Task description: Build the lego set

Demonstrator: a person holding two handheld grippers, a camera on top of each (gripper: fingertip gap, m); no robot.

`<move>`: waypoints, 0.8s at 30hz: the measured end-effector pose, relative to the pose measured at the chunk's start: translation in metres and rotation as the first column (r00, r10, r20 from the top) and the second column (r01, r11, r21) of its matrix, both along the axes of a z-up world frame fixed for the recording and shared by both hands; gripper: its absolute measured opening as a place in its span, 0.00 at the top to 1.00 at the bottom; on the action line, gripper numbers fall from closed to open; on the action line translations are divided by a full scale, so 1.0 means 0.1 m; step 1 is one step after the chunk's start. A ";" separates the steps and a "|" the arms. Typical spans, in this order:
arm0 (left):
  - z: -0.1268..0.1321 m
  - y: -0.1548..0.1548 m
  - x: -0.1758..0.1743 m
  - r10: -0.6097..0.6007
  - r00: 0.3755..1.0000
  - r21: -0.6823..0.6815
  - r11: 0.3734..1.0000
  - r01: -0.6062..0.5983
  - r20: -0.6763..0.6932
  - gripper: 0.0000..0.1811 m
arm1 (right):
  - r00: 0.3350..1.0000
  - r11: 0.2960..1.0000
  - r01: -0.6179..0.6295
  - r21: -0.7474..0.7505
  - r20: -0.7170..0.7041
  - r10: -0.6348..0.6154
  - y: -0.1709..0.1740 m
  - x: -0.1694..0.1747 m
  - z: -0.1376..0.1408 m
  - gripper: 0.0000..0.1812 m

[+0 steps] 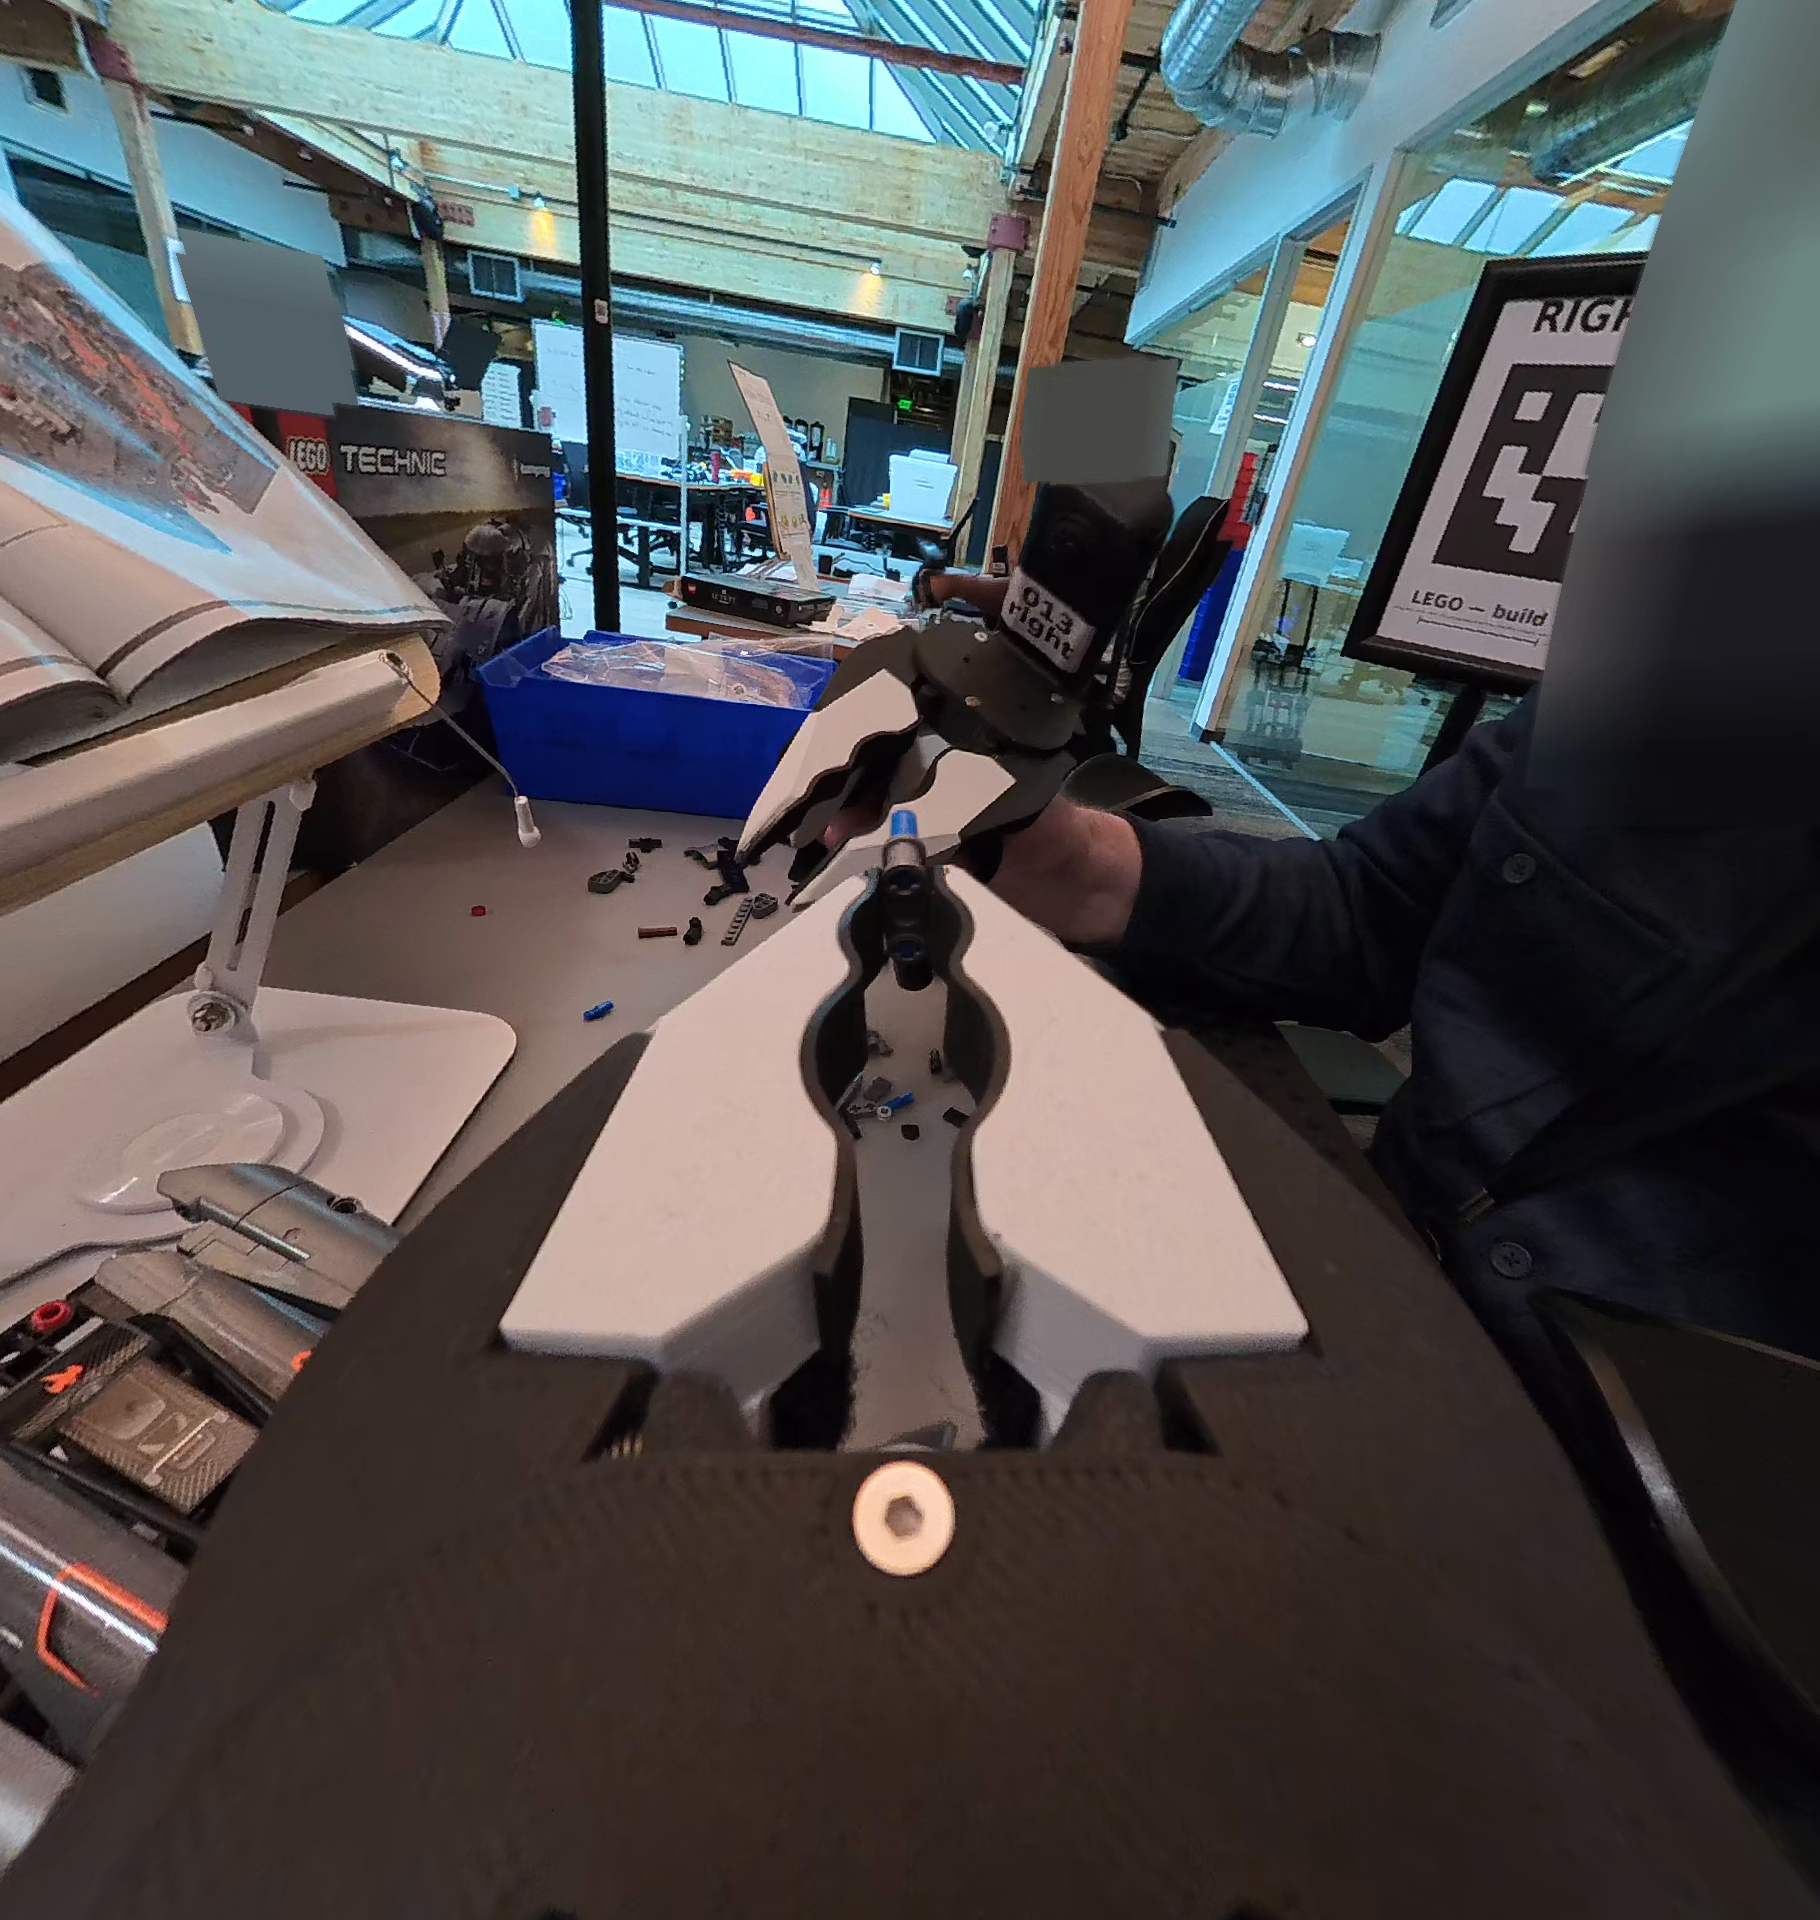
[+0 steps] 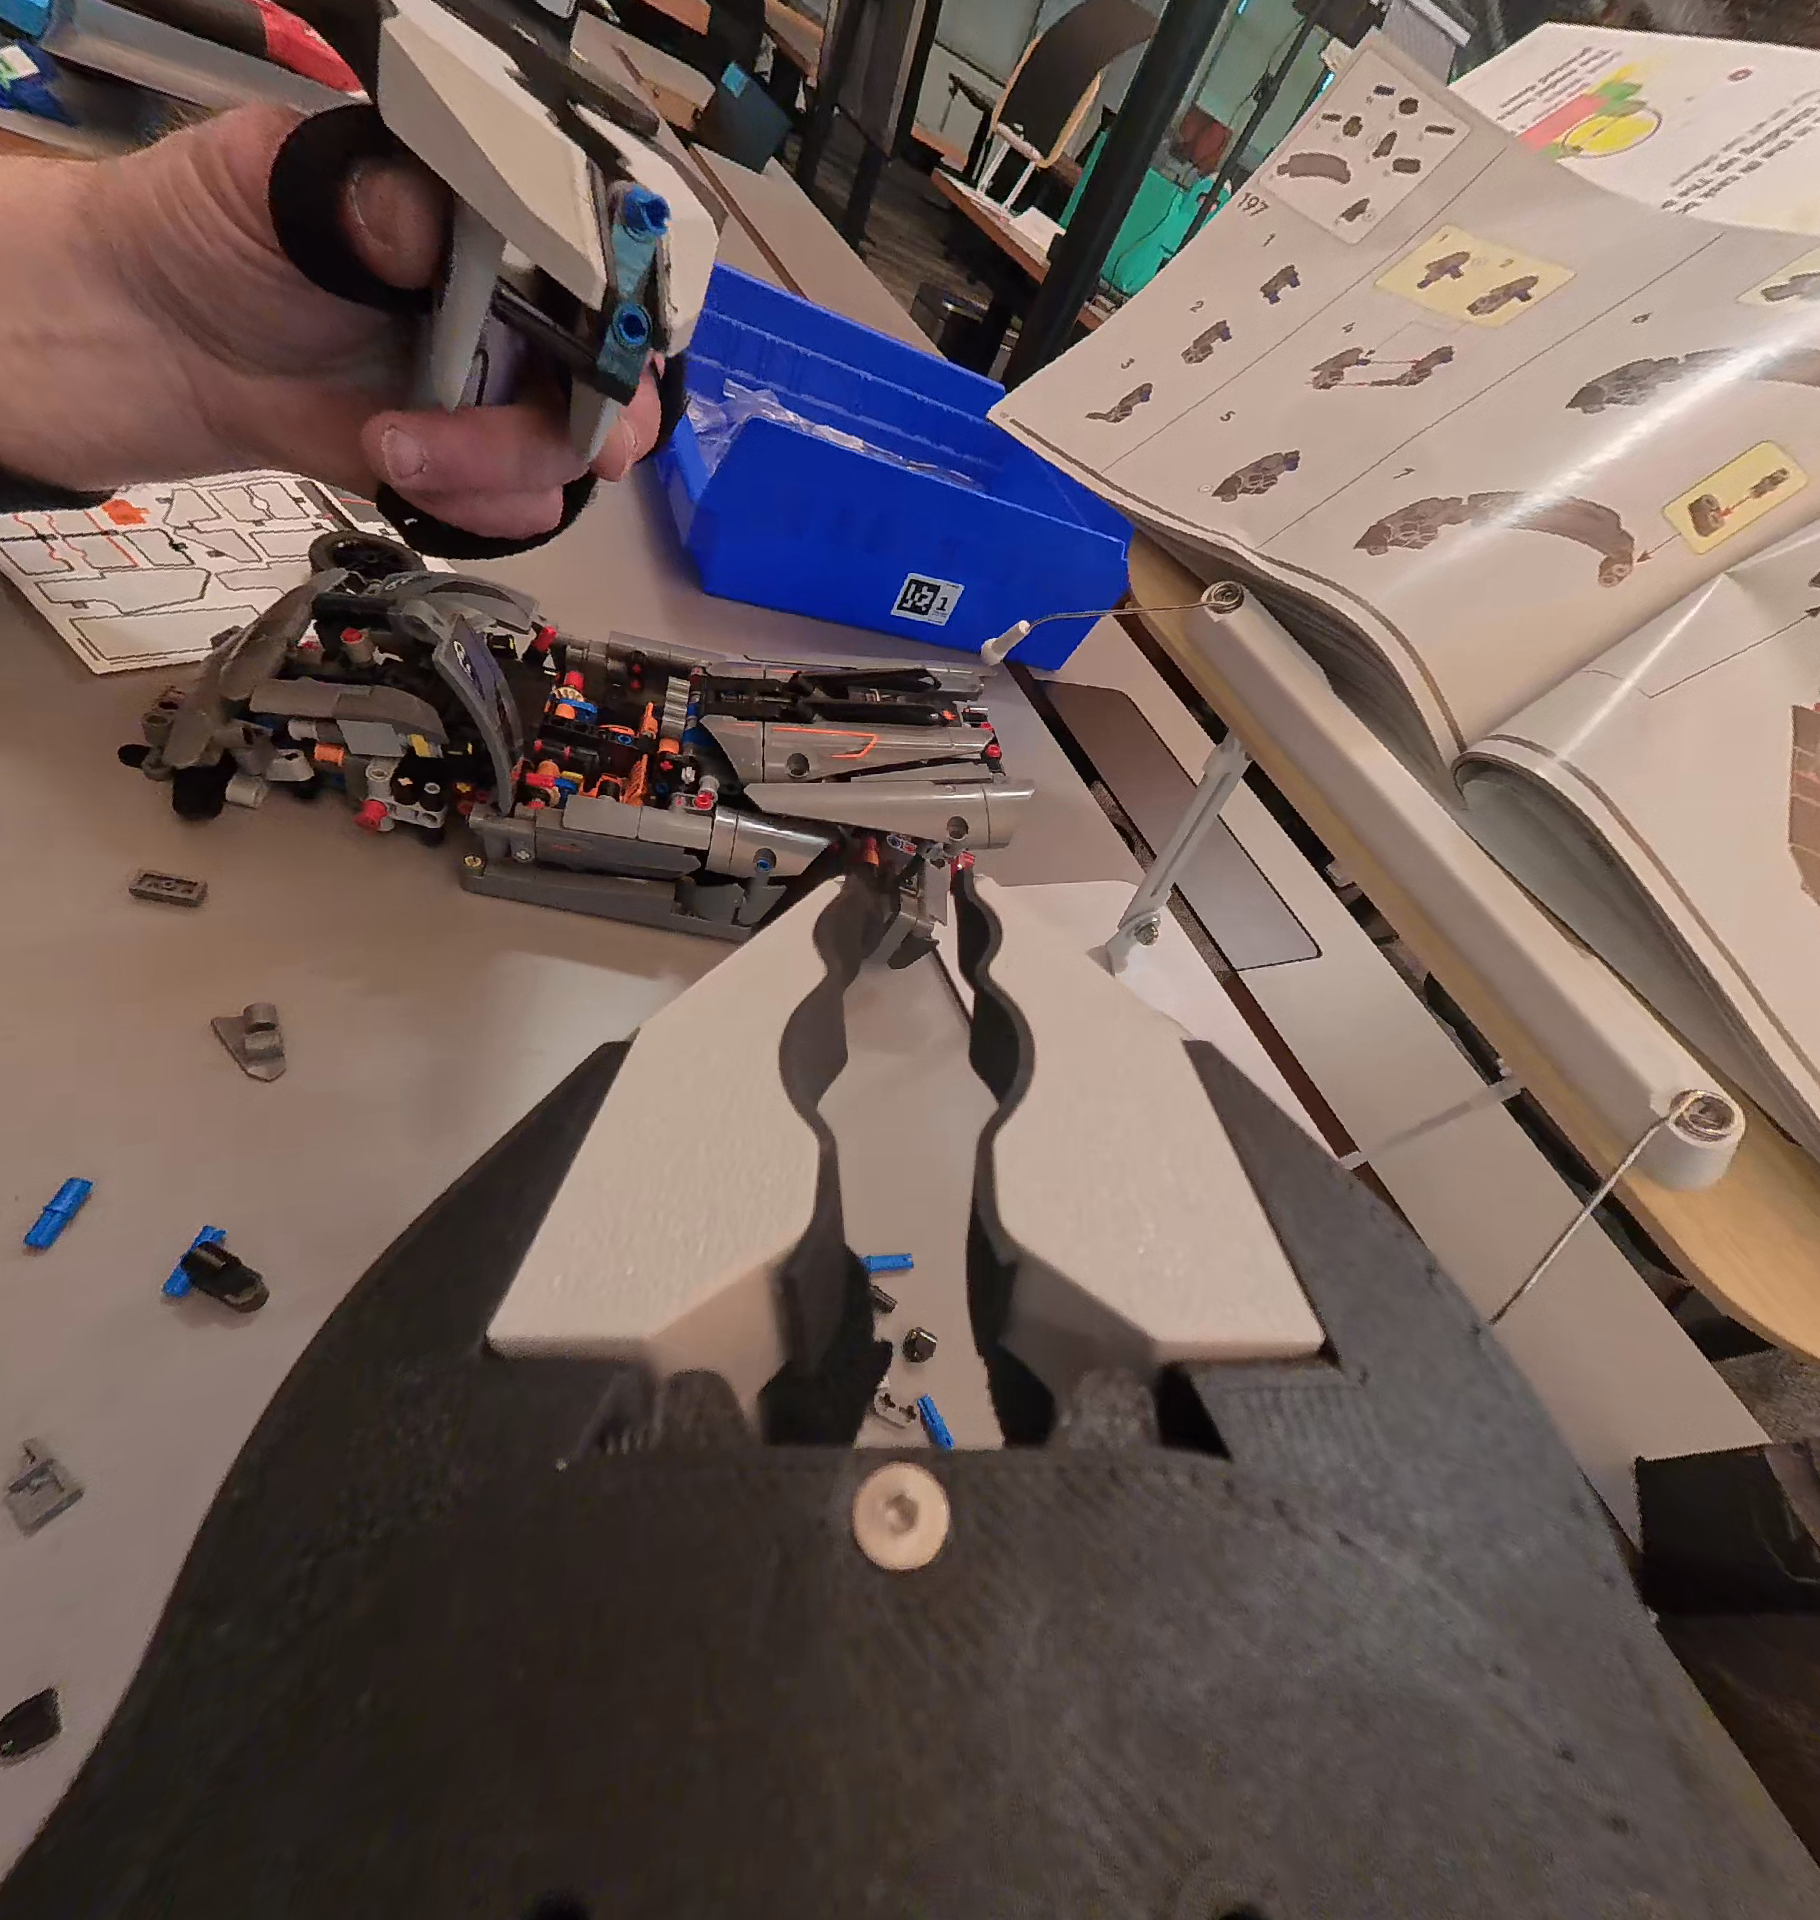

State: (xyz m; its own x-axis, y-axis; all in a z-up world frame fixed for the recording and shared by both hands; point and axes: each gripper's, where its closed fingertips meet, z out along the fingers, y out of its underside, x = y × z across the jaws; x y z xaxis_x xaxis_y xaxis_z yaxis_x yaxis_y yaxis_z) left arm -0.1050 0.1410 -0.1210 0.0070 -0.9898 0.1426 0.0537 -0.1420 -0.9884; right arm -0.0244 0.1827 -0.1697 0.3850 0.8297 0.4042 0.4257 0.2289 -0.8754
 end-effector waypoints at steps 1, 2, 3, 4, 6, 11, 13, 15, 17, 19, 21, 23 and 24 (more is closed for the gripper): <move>0.01 -0.02 0.00 -0.008 1.000 0.007 1.000 0.008 0.005 0.97 | 1.000 1.000 -0.003 -0.003 -0.001 0.003 0.00 0.00 0.00 0.92; 0.02 -0.04 0.00 -0.020 1.000 0.016 1.000 0.020 0.012 0.97 | 1.000 1.000 -0.007 -0.006 -0.004 0.007 -0.01 -0.01 -0.01 0.92; 0.04 -0.07 0.00 -0.031 0.999 0.027 0.999 0.031 0.018 0.97 | 1.000 1.000 -0.017 -0.013 -0.010 0.017 -0.03 -0.03 0.00 0.92; 0.05 -0.09 0.01 -0.040 0.999 0.039 0.998 0.039 0.025 0.97 | 0.999 0.999 -0.041 -0.023 -0.026 0.040 -0.07 -0.06 0.02 0.92; 0.07 -0.15 0.01 -0.067 0.997 0.060 0.996 0.064 0.038 0.97 | 0.988 0.990 -0.124 -0.065 -0.101 0.117 -0.21 -0.16 0.12 0.92; 0.11 -0.31 0.04 -0.145 0.988 0.092 0.986 0.139 0.055 0.98 | 0.899 0.923 -0.348 -0.166 -0.339 0.278 -0.58 -0.46 0.48 0.92; 0.11 -0.37 0.06 -0.173 0.984 0.104 0.981 0.166 0.054 0.97 | 0.891 0.911 -0.376 -0.169 -0.336 0.306 -0.66 -0.56 0.49 0.87; 0.12 -0.40 0.07 -0.187 0.981 0.109 0.978 0.180 0.060 0.97 | 0.886 0.903 -0.394 -0.171 -0.331 0.324 -0.74 -0.65 0.49 0.85; 0.09 -0.39 0.09 -0.181 0.982 0.107 0.979 0.176 0.045 0.97 | 0.878 0.889 -0.417 -0.190 -0.338 0.340 -0.81 -0.74 0.49 0.85; 0.07 -0.36 0.10 -0.163 0.986 0.114 0.981 0.157 0.040 0.97 | 0.871 0.876 -0.432 -0.214 -0.352 0.344 -0.85 -0.81 0.49 0.85; 0.08 -0.32 0.10 -0.135 0.990 0.116 0.985 0.130 0.043 0.97 | 0.869 0.869 -0.429 -0.245 -0.374 0.324 -0.83 -0.82 0.49 0.86; 0.07 -0.29 0.11 -0.100 0.995 0.140 0.986 0.096 0.026 0.98 | 0.880 0.864 -0.417 -0.281 -0.363 0.306 -0.81 -0.83 0.45 0.84; 0.08 -0.29 0.11 -0.092 0.995 0.146 0.985 0.087 0.031 0.98 | 0.889 0.868 -0.404 -0.289 -0.347 0.299 -0.80 -0.83 0.42 0.84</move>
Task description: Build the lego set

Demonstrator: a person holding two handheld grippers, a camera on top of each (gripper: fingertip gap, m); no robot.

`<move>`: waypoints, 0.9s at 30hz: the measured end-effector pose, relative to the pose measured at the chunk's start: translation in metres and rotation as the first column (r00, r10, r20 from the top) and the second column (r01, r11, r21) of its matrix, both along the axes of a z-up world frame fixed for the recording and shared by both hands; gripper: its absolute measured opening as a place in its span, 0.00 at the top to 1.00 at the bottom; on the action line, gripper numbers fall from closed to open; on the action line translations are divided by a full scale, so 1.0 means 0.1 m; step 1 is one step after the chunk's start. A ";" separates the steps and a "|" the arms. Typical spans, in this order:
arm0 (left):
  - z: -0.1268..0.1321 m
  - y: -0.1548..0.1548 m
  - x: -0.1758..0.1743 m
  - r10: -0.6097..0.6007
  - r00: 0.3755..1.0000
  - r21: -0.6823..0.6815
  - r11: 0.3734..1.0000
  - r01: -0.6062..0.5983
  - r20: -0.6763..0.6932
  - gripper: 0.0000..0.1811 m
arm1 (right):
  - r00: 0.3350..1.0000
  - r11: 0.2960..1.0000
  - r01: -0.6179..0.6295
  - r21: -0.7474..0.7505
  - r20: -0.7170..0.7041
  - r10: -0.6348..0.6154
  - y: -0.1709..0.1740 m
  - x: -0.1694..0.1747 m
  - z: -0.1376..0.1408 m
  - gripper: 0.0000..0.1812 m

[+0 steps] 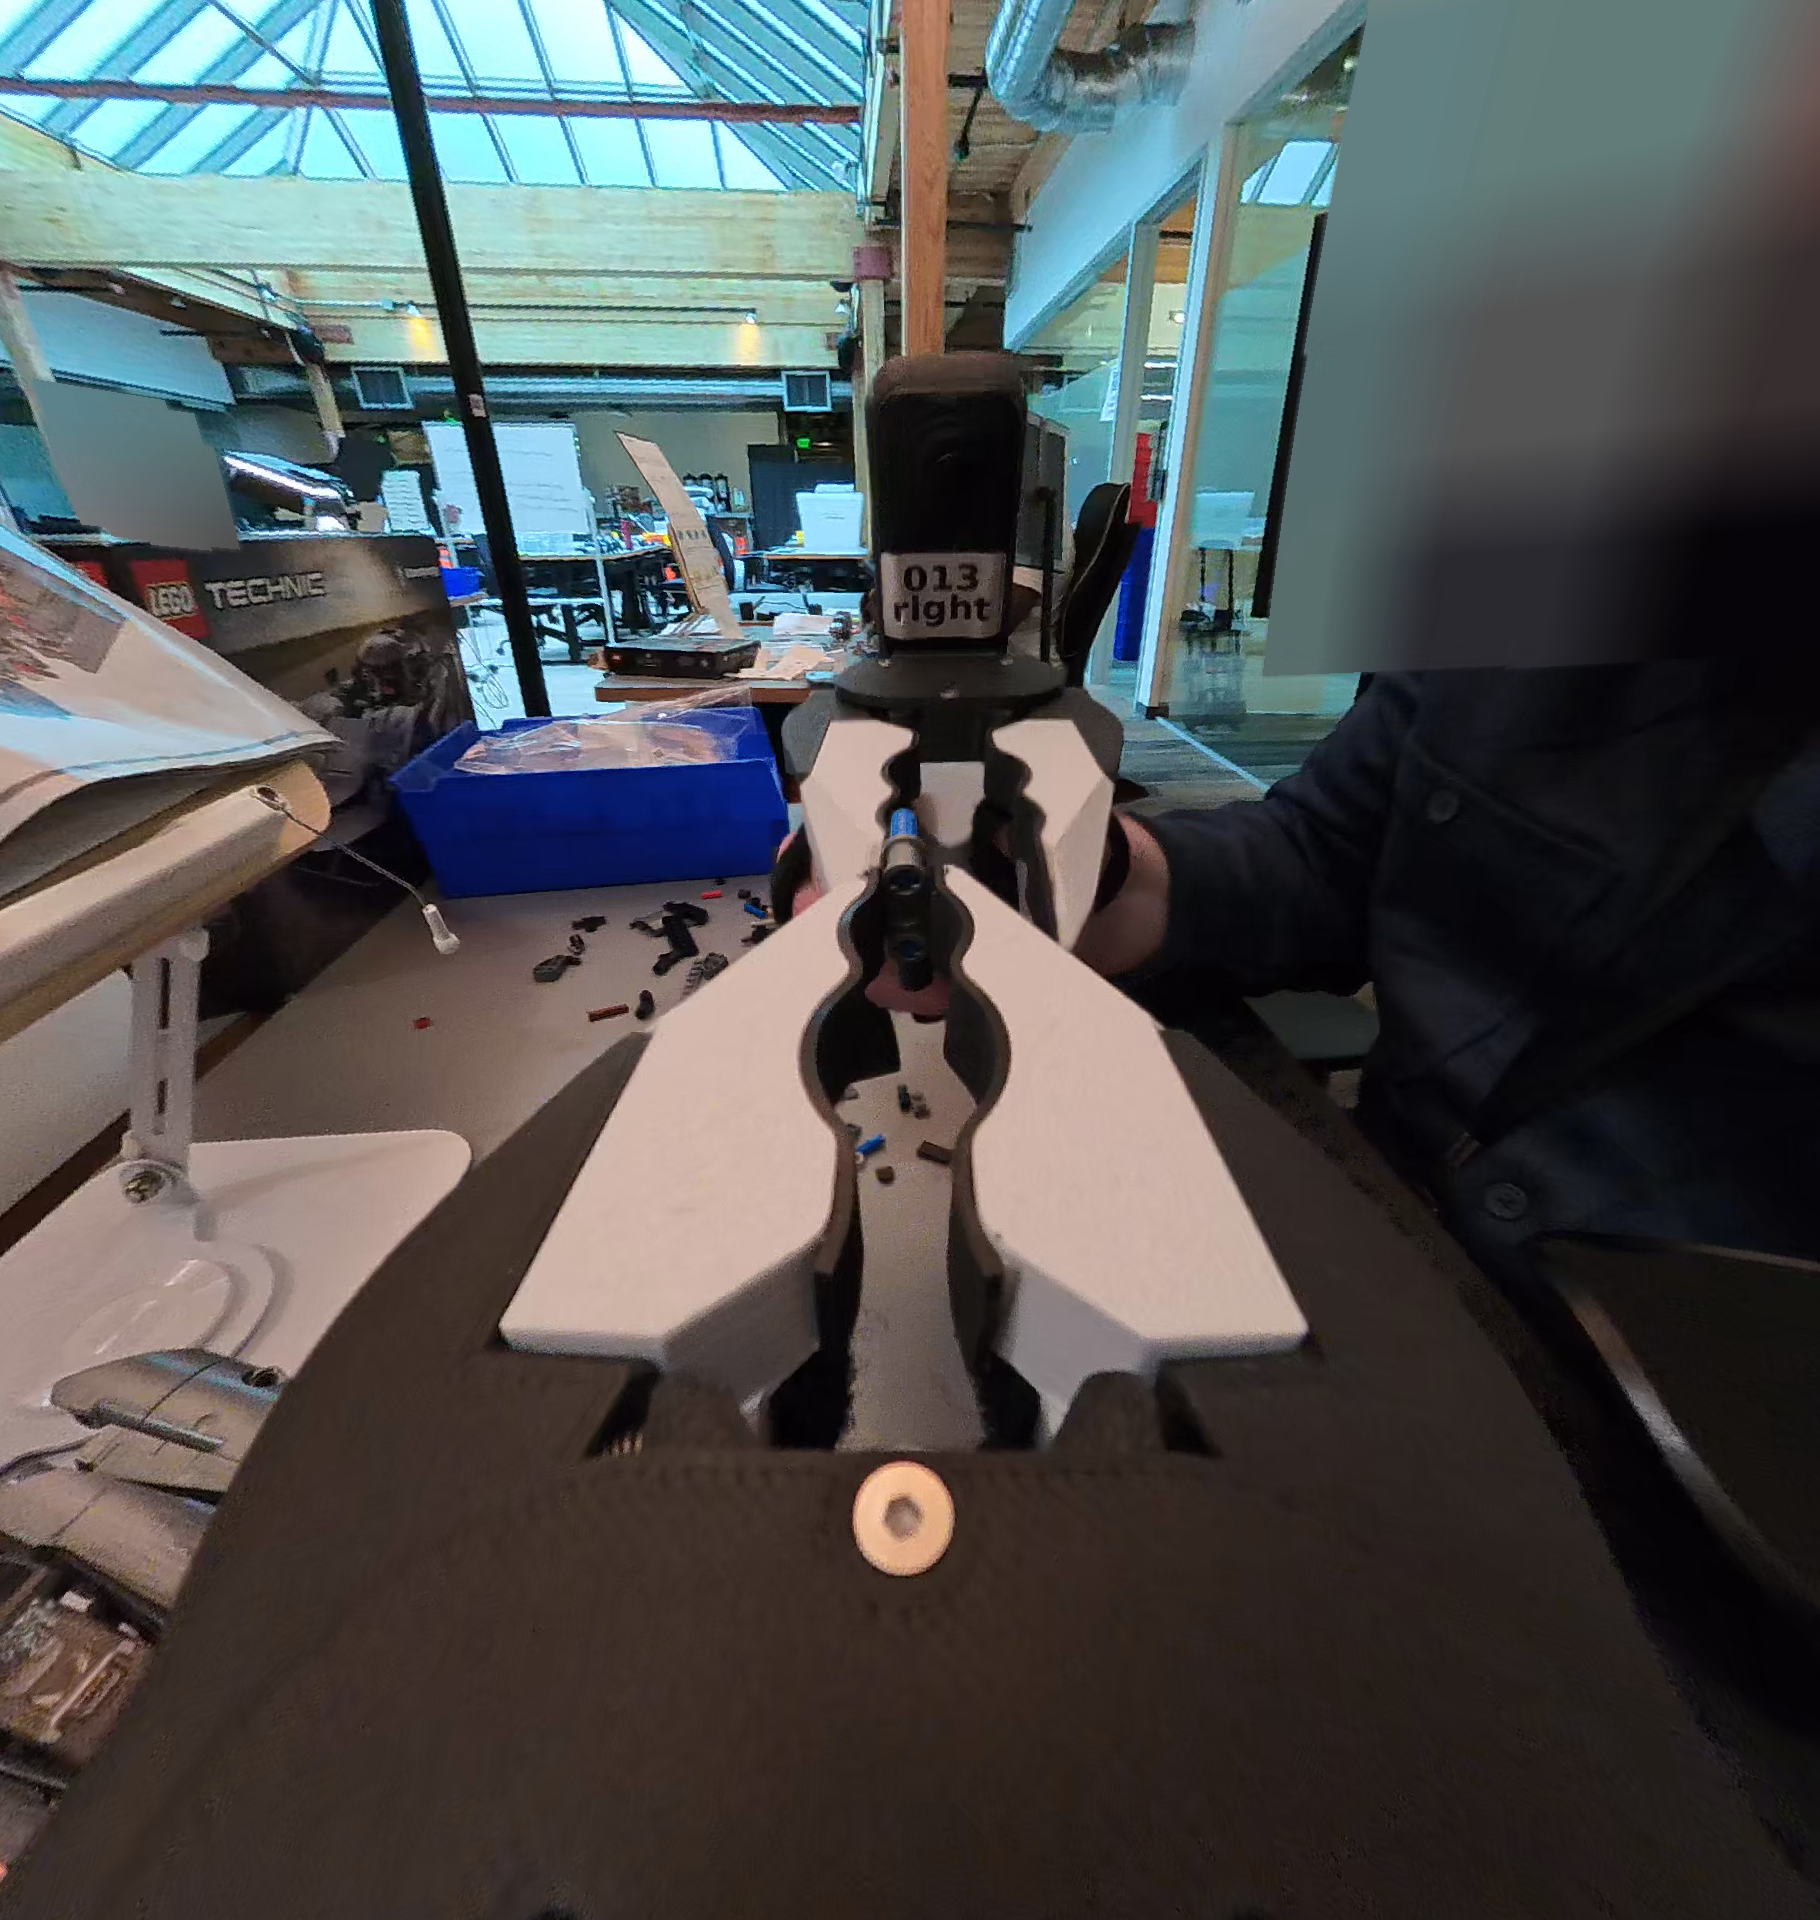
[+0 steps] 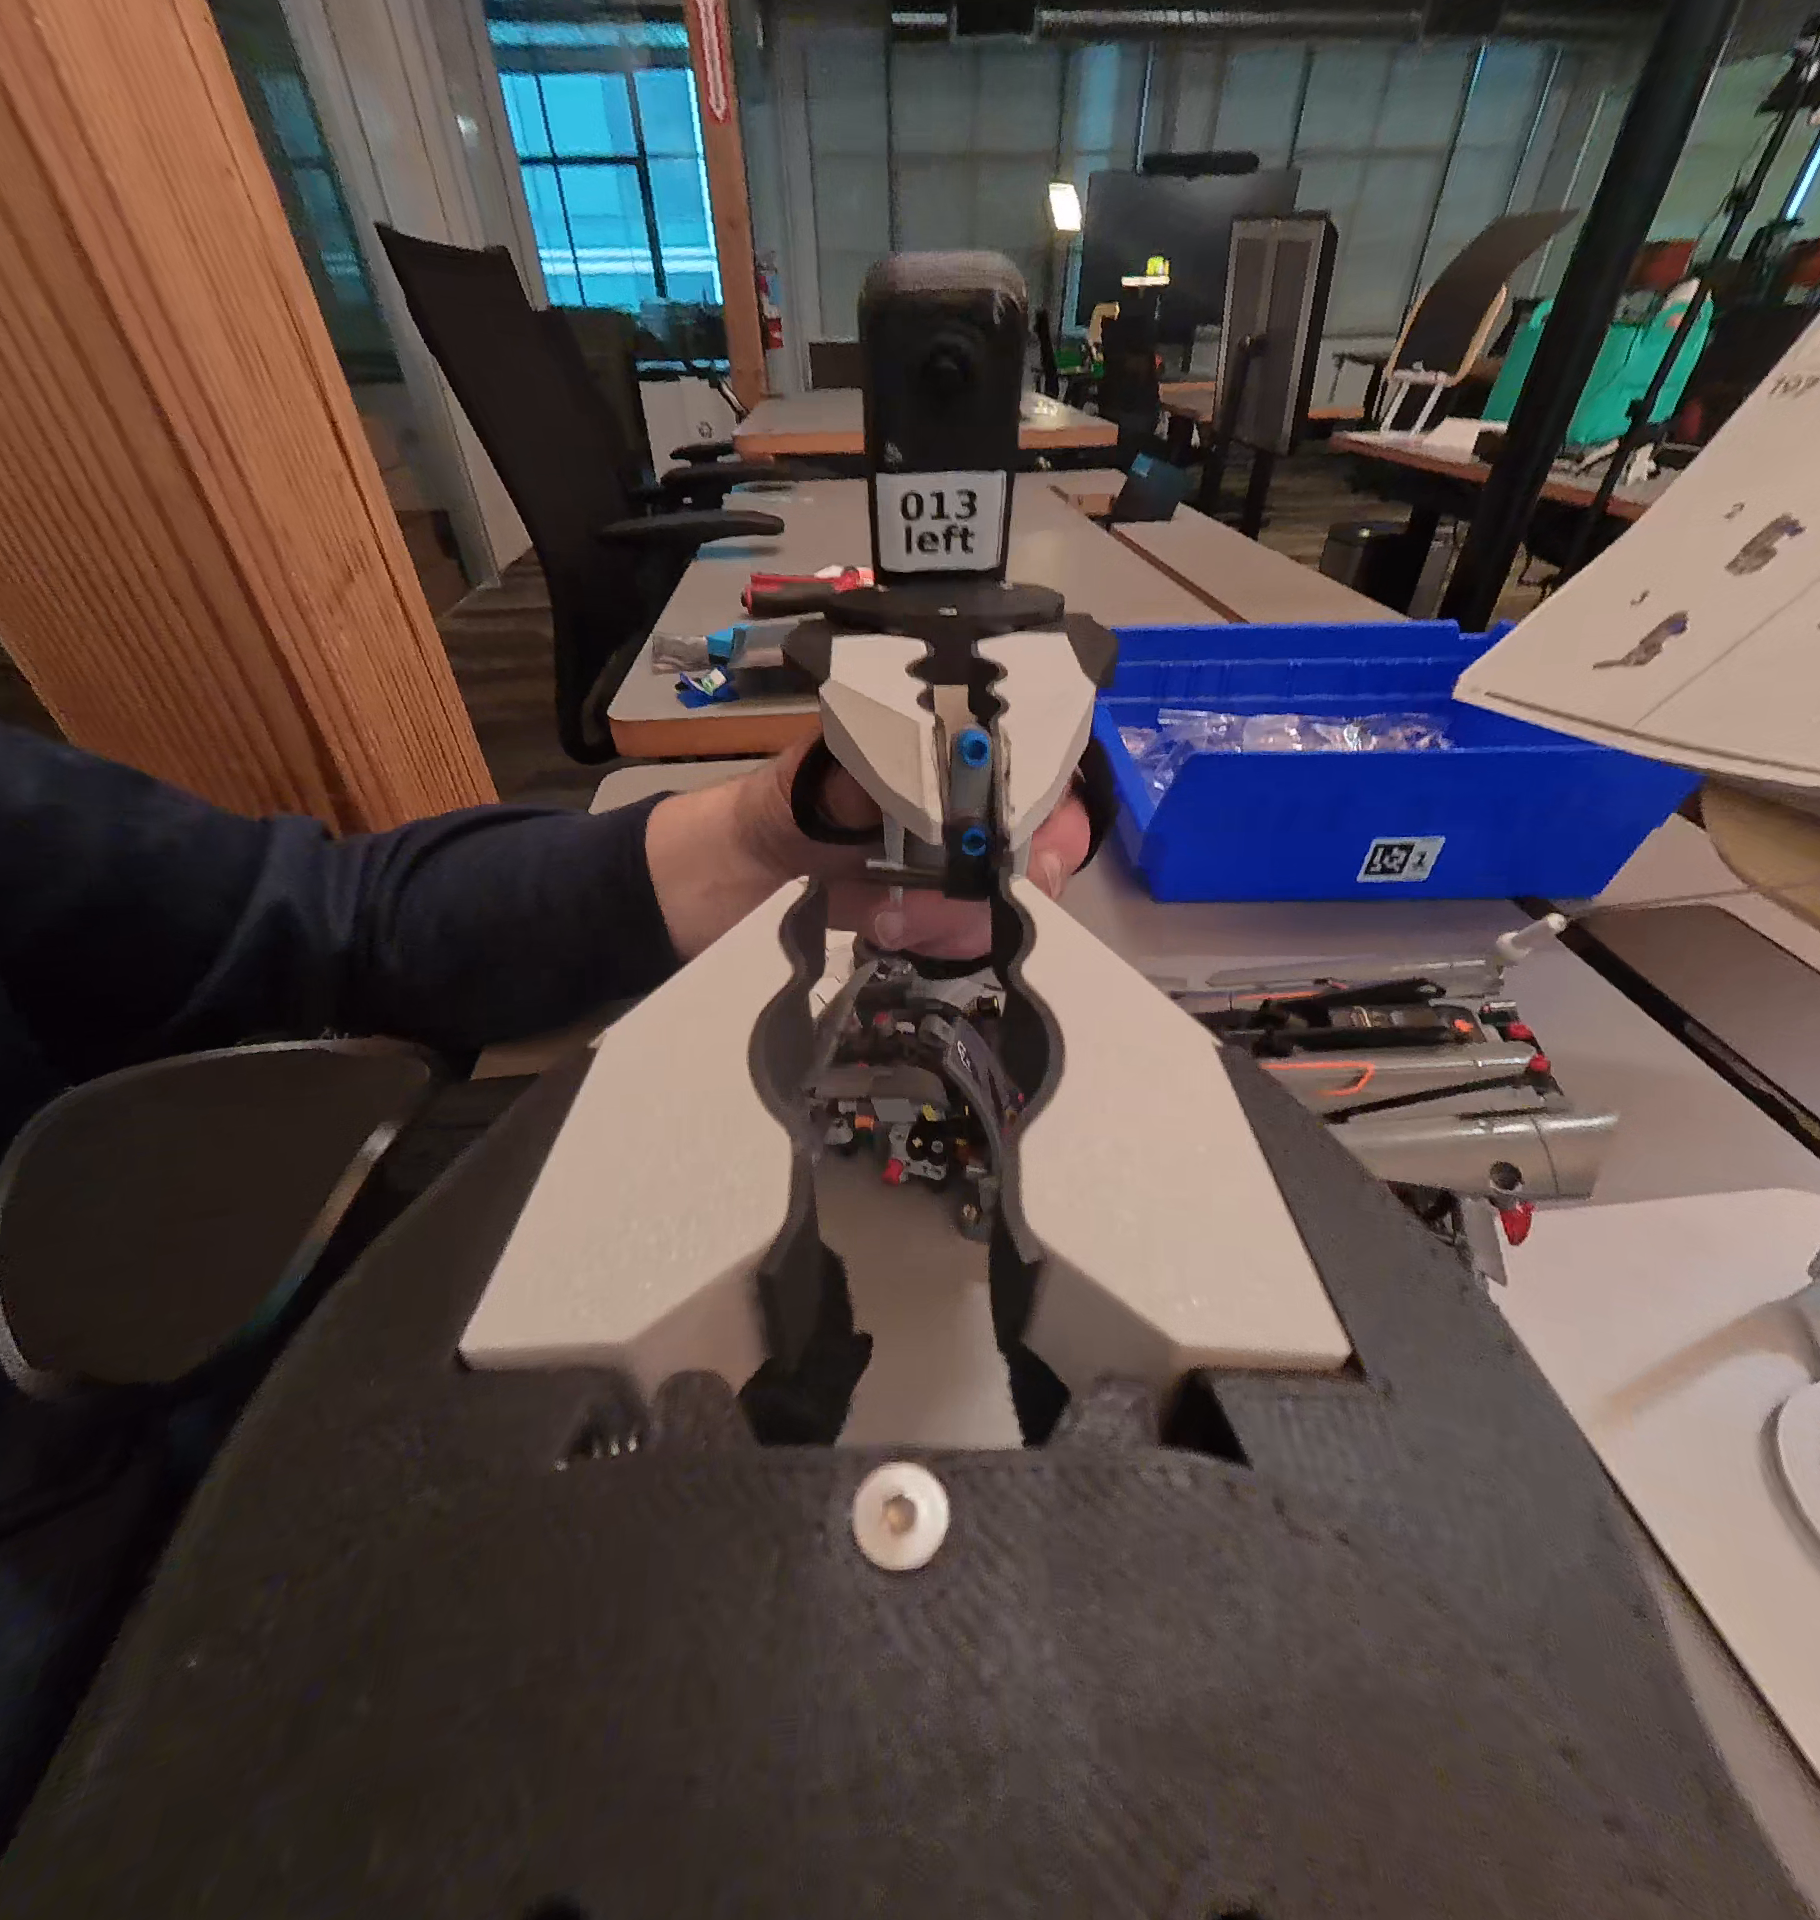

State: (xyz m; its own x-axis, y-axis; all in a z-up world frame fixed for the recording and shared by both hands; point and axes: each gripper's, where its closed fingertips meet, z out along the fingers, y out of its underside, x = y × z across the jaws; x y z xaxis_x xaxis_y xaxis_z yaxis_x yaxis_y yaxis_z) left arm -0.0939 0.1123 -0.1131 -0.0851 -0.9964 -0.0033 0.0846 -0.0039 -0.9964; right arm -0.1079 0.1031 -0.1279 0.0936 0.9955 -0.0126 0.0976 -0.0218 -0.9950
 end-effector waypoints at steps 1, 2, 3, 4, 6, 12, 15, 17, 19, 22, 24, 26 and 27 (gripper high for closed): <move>0.02 0.01 0.00 0.010 1.000 0.002 1.000 -0.010 0.012 0.98 | 1.000 1.000 0.008 0.008 0.018 -0.008 0.01 -0.01 -0.03 0.82; 0.04 0.01 0.00 0.018 1.000 0.004 1.000 -0.018 0.020 0.98 | 1.000 1.000 0.013 0.022 0.024 -0.014 0.00 -0.02 -0.05 0.81; 0.03 0.03 0.01 0.029 0.999 0.008 1.000 -0.029 0.018 0.98 | 1.000 0.999 0.026 0.039 0.016 -0.026 0.01 -0.03 -0.04 0.79; 0.02 0.04 0.01 0.041 0.999 0.011 0.999 -0.041 0.011 0.98 | 0.999 0.997 0.049 0.055 0.003 -0.049 0.03 -0.02 -0.01 0.80; 0.02 0.06 0.01 0.056 0.998 0.016 0.998 -0.056 0.007 0.98 | 0.996 0.993 0.085 0.083 0.007 -0.086 0.07 -0.03 0.00 0.83; 0.04 0.04 0.05 0.052 0.998 0.011 0.999 -0.052 0.035 0.97 | 0.992 0.989 0.127 0.075 -0.009 -0.126 0.13 -0.02 -0.01 0.92; 0.06 0.03 0.07 0.046 0.998 0.002 0.999 -0.046 0.051 0.97 | 0.992 0.992 0.119 0.042 -0.042 -0.117 0.13 0.00 0.02 0.96; 0.06 0.03 0.07 0.050 0.998 0.002 0.999 -0.050 0.048 0.97 | 0.992 0.993 0.114 0.023 -0.054 -0.113 0.14 0.01 0.01 0.97; 0.05 0.04 0.07 0.054 0.997 0.004 0.999 -0.055 0.045 0.97 | 0.992 0.994 0.110 0.012 -0.061 -0.109 0.14 0.01 0.01 0.97; 0.05 0.06 0.08 0.075 0.996 0.006 0.997 -0.075 0.042 0.96 | 0.992 0.994 0.111 0.003 -0.068 -0.110 0.15 0.02 0.02 0.97; 0.05 0.09 0.07 0.095 0.995 0.012 0.995 -0.095 0.041 0.95 | 0.991 0.994 0.110 -0.004 -0.071 -0.110 0.16 0.04 0.02 0.97; 0.06 0.12 0.06 0.109 0.993 0.006 0.994 -0.110 0.042 0.93 | 0.992 0.994 0.106 -0.015 -0.072 -0.107 0.17 0.05 0.03 0.97; 0.06 0.13 0.05 0.116 0.992 0.002 0.993 -0.116 0.047 0.93 | 0.991 0.994 0.108 -0.016 -0.076 -0.109 0.17 0.06 0.03 0.97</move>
State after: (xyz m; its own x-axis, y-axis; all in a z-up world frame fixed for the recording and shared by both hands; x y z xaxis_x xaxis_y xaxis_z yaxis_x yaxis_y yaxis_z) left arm -0.0889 0.1253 -0.1067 0.0314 -0.9995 -0.0089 0.1304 0.0129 -0.9914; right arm -0.1017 0.1206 -0.1248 0.1991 0.9793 -0.0352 0.0180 -0.0396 -0.9991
